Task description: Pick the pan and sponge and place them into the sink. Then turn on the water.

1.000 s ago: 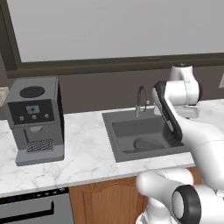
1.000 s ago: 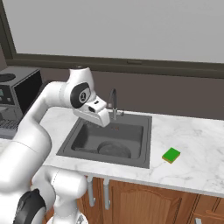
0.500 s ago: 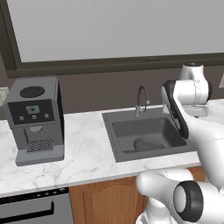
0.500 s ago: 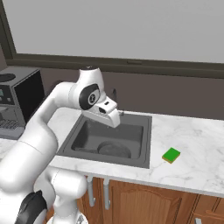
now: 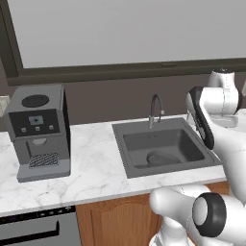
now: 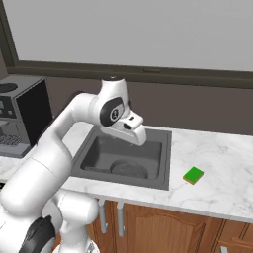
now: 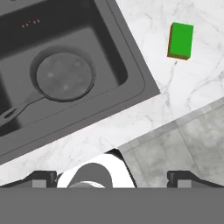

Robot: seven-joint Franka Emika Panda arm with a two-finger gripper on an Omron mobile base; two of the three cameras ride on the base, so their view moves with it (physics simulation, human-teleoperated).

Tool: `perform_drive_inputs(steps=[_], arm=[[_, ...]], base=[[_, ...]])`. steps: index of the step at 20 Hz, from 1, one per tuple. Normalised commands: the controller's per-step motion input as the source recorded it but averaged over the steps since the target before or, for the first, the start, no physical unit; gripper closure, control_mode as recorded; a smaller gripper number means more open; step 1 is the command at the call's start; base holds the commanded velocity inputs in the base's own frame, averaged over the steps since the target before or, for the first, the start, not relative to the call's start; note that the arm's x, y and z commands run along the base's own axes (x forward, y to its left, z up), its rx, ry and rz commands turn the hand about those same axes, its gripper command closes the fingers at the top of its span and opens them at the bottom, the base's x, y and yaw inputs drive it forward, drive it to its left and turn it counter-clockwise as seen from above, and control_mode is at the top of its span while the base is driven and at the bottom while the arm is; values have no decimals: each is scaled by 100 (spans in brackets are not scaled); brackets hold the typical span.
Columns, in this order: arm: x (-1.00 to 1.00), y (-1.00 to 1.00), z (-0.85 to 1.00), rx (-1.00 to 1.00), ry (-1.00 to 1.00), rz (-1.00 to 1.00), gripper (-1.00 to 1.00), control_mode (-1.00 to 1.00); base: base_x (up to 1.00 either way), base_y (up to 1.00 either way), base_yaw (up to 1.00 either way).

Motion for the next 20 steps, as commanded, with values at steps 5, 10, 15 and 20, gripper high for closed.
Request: perform_drive_inputs(steps=[5, 10, 15, 20], arm=[[0, -32, 0, 2, 0, 5, -100, -100], [1, -24, 0, 3, 0, 5, -100, -100], [1, -20, 0, 2, 0, 6, -100, -100], [0, -19, 0, 1, 0, 3, -100, -100]], base=[[0, 0, 0], [0, 0, 0], [0, 0, 0], [0, 0, 0]])
